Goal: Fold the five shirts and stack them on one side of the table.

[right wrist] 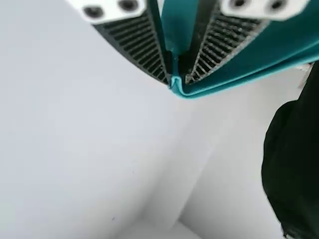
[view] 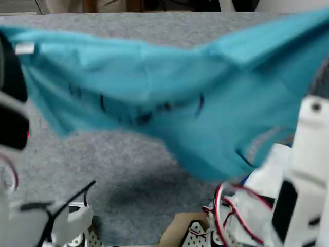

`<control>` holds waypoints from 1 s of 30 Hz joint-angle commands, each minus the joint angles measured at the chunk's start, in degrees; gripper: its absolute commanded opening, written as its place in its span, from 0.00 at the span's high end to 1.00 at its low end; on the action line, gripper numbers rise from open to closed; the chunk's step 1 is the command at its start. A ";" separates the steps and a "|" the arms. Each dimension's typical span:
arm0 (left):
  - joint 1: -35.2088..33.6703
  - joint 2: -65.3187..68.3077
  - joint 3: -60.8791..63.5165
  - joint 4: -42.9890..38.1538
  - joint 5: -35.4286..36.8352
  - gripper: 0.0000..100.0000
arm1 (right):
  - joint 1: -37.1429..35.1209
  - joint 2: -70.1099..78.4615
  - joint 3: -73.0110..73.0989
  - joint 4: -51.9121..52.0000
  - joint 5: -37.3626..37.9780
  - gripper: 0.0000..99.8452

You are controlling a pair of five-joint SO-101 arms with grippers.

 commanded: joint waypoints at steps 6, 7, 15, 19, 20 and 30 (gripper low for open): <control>-0.35 -16.57 25.93 0.53 -5.98 0.98 | 0.57 -1.36 1.36 9.23 -0.09 1.00; -0.53 -18.07 29.54 0.53 -5.98 0.98 | 0.57 -1.19 1.54 10.46 -0.09 1.00; -0.53 -25.63 59.34 -2.64 -5.80 0.98 | 0.48 2.51 11.56 16.79 -0.09 1.00; -0.62 -26.59 77.98 -14.07 -5.71 0.98 | -1.19 6.81 21.58 15.65 -0.09 1.00; -0.62 -26.59 82.90 -18.55 -5.71 0.98 | -2.15 8.22 24.22 14.77 -0.09 1.00; -4.31 -23.96 120.00 -76.40 -5.63 0.98 | -9.63 25.27 38.02 -6.42 2.99 1.00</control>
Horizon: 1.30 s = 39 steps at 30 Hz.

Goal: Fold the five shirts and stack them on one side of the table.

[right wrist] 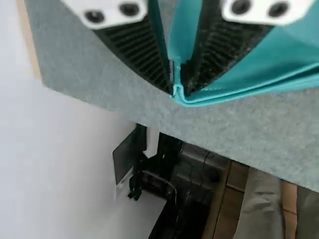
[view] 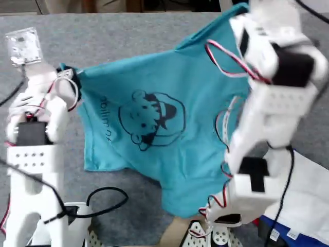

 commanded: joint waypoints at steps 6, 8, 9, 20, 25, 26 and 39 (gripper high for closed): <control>-1.76 15.16 5.54 -42.99 -0.18 0.98 | -1.80 10.59 0.48 -19.08 6.51 1.00; -1.85 21.32 2.29 -44.66 -0.35 0.98 | -1.63 11.56 0.48 -21.98 6.59 1.00; -1.93 24.40 -0.09 -44.57 -0.35 0.98 | -1.63 11.91 0.48 -22.95 6.59 1.00; -2.99 33.89 -10.37 -27.43 -0.35 0.98 | -1.63 8.75 -0.48 3.08 7.74 1.00; -4.13 33.89 -11.78 -11.96 -0.35 0.98 | -1.89 5.67 0.13 19.25 13.01 1.00; -4.13 33.89 -12.04 -9.14 -0.35 0.98 | -1.63 5.14 0.92 19.25 12.75 1.00; -2.55 33.98 -11.08 7.47 -3.96 0.98 | -4.00 -29.67 54.81 12.66 16.62 1.00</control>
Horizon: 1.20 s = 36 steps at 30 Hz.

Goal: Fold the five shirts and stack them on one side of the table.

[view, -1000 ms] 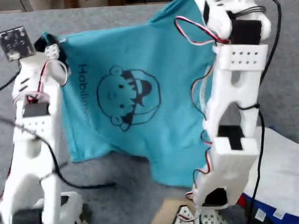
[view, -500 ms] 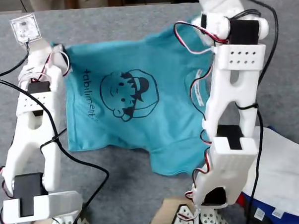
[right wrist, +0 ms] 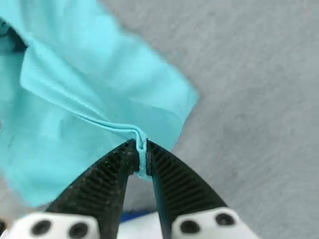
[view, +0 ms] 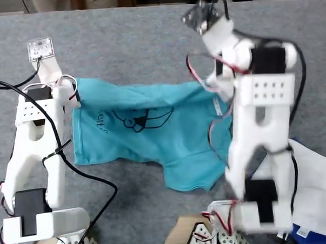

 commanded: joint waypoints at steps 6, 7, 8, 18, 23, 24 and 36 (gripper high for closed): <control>1.14 -0.22 3.87 1.85 -0.70 0.98 | 1.89 -25.36 35.65 -7.65 1.67 1.00; 1.41 -0.22 5.89 1.85 -0.97 0.98 | 2.68 -27.12 38.20 -7.74 2.02 1.00; 2.02 -0.31 7.65 1.85 -1.67 0.98 | 3.30 -28.79 40.66 -7.82 3.08 1.00; 2.73 -17.98 24.35 1.93 -5.36 0.98 | 7.16 -43.12 56.84 -5.89 12.40 1.00; 2.90 -28.35 29.27 9.05 -5.10 0.98 | 7.43 -47.87 62.11 -5.80 15.47 1.00; 3.43 -30.29 30.33 9.85 -5.01 0.98 | 7.52 -48.48 63.25 -5.80 16.00 1.00; 6.51 -39.43 41.05 9.58 -3.87 0.98 | 7.16 -50.95 68.53 -6.33 18.46 1.00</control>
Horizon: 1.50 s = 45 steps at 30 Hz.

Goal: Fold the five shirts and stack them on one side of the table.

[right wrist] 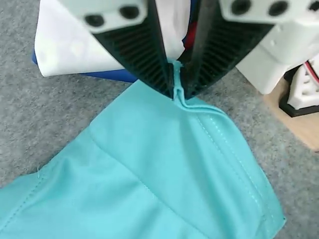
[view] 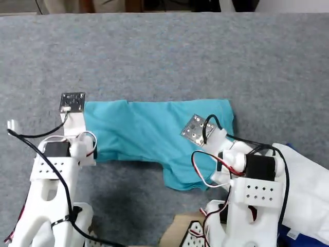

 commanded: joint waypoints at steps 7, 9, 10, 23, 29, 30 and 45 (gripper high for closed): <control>-2.20 -1.71 2.02 -2.46 4.04 0.98 | 0.31 -0.75 0.04 -0.18 0.88 0.99; -3.34 -1.89 1.93 -2.37 4.57 0.98 | 0.31 -0.75 -0.13 0.18 2.99 0.99; -3.78 -1.89 1.93 -2.37 4.57 0.98 | 0.48 -0.84 -0.22 0.26 3.78 0.98; -7.21 -1.89 -2.02 7.30 4.84 0.82 | 0.66 -0.84 -5.76 2.81 8.53 0.77; -17.05 -1.98 -14.95 10.64 5.19 0.83 | 0.31 0.31 -11.56 -3.34 6.86 0.93; -18.73 -1.71 -17.49 10.64 6.51 0.86 | 0.31 1.27 -12.26 -4.40 6.68 0.99; 1.05 12.35 -21.89 -9.05 20.04 0.98 | -6.46 45.23 -29.67 -21.27 -14.33 0.99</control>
